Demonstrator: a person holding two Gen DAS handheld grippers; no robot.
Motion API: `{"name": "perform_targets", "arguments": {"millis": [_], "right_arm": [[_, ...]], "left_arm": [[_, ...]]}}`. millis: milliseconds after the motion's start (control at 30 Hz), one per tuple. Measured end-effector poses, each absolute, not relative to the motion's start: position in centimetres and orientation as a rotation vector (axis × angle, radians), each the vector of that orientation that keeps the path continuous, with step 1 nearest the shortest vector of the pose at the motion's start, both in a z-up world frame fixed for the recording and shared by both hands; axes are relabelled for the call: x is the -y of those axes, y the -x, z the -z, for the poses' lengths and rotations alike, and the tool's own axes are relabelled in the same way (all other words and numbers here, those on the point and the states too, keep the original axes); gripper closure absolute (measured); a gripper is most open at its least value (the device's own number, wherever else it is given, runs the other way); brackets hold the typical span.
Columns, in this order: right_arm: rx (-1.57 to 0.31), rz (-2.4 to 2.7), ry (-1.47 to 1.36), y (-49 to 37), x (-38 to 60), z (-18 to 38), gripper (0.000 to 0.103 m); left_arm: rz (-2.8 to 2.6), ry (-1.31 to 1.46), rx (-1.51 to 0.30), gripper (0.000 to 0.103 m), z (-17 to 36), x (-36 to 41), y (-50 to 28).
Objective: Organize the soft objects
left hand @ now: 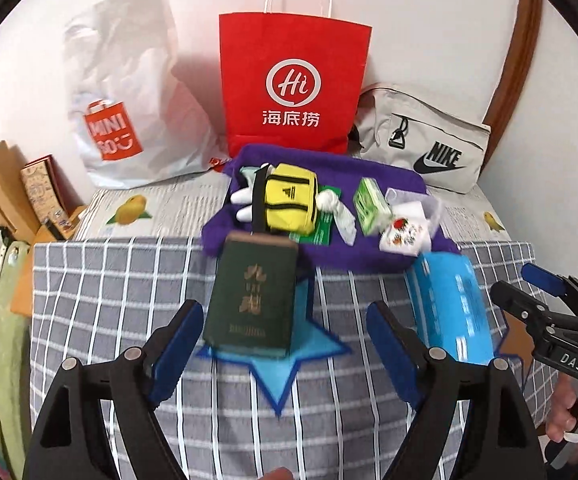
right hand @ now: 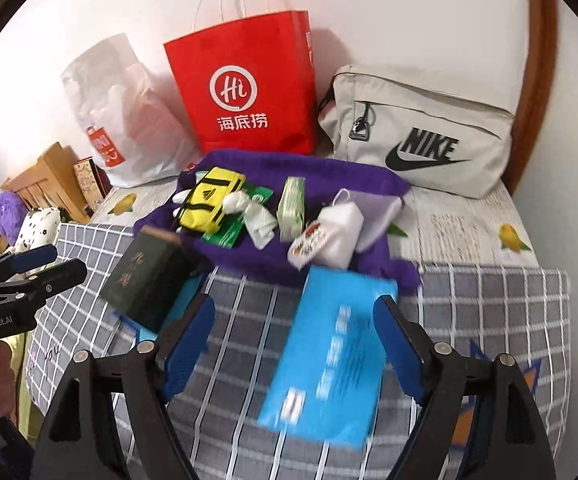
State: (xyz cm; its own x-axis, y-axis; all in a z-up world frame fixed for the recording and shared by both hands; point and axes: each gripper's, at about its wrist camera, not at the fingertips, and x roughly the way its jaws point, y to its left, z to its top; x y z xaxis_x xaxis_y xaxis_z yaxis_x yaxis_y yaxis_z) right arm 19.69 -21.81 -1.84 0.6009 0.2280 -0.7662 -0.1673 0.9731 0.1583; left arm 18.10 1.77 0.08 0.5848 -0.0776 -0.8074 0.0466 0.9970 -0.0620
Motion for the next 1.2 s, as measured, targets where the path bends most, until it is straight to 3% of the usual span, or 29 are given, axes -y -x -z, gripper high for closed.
{"name": "perform_targets", "arguments": {"millis": [200, 500, 667, 1200], "right_arm": [[-0.868, -0.223, -0.068, -14.0, 21.4, 1.3, 0.019], [-0.831, -0.182, -0.072, -8.2, 20.8, 1.6, 0.009], [-0.842, -0.186, -0.077, -7.0, 20.2, 2.0, 0.009], [-0.827, -0.200, -0.067, -5.1, 19.6, 1.8, 0.008]], "left_arm": [[0.087, 0.004, -0.909, 0.020, 0.0, -0.2, -13.0], [0.120, 0.000, -0.877, 0.020, 0.3, 0.7, -7.3], [0.131, 0.005, -0.862, 0.014, 0.2, 1.3, -6.1], [0.085, 0.003, -0.849, 0.014, 0.6, 1.5, -5.0]]}}
